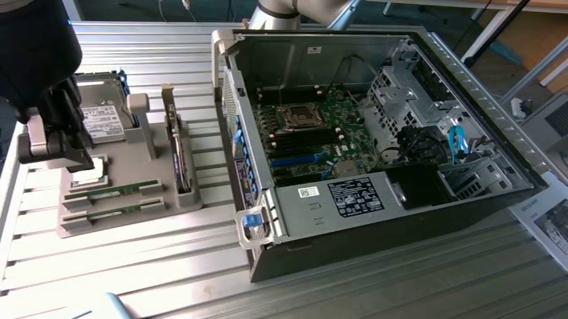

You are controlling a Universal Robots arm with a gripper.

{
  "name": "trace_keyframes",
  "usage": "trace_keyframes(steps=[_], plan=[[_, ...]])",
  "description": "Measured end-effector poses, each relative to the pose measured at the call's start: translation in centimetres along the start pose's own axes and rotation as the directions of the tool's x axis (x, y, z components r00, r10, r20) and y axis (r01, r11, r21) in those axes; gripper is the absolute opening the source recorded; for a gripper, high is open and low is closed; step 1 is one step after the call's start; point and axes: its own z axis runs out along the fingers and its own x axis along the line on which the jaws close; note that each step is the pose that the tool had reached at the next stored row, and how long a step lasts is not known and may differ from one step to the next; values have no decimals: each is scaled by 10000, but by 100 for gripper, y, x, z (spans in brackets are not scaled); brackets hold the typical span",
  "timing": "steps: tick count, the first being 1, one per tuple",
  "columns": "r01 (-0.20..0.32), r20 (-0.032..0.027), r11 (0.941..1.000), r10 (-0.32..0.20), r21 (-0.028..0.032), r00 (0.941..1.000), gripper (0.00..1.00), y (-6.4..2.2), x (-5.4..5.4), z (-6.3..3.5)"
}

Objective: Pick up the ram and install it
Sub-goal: 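Pick up the ram and move it above insertion slot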

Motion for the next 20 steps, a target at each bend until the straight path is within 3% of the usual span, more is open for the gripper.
trace_keyframes(steps=[2, 20], plan=[[-2, -44, 10000, 2, -8, 10000, 36, -3, -18, 43], [-63, -97, 10000, 63, -12, 9999, 36, -15, -67, 438]])
